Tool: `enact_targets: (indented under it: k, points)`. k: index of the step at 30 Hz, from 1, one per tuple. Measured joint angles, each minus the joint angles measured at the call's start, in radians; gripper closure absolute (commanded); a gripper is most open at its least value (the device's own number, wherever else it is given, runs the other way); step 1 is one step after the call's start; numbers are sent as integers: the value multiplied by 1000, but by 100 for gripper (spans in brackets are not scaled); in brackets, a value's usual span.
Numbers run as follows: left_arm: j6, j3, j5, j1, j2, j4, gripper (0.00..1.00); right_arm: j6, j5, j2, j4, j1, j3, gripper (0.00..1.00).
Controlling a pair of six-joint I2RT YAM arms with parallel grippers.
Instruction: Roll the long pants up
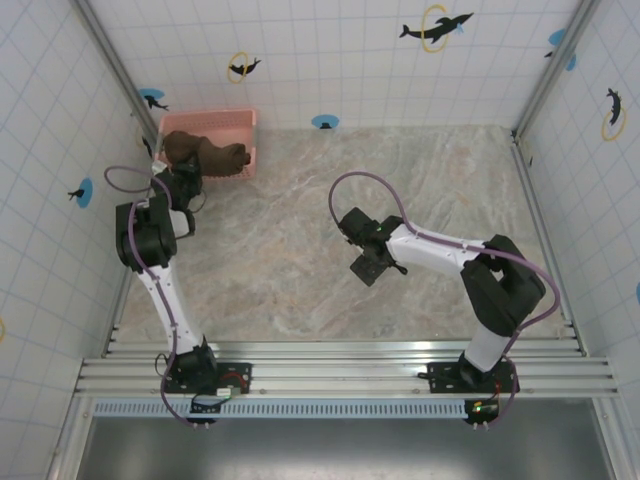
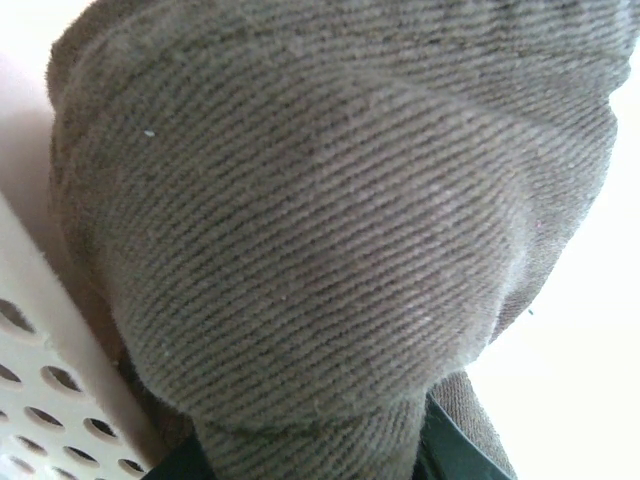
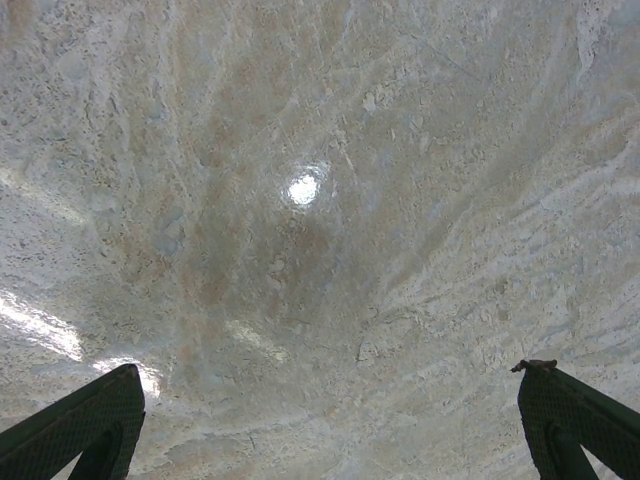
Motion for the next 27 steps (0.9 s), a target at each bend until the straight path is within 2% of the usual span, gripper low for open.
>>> enact_targets:
  k: [3,8,14,27]
  points:
    - [50,-23,73,2,-43,-92,100,2,0,-15,-1,2,-7,1]
    - [225,-82,182,0,-157,-376,100,6,-1,-26,-1,14,-7,1]
    - [387,-82,269,0,-234,-611,100,8,-3,-26,1,31,-7,1]
    - [552,191,290,26,-221,-1031,100,16,-10,-28,21,34,-21,1]
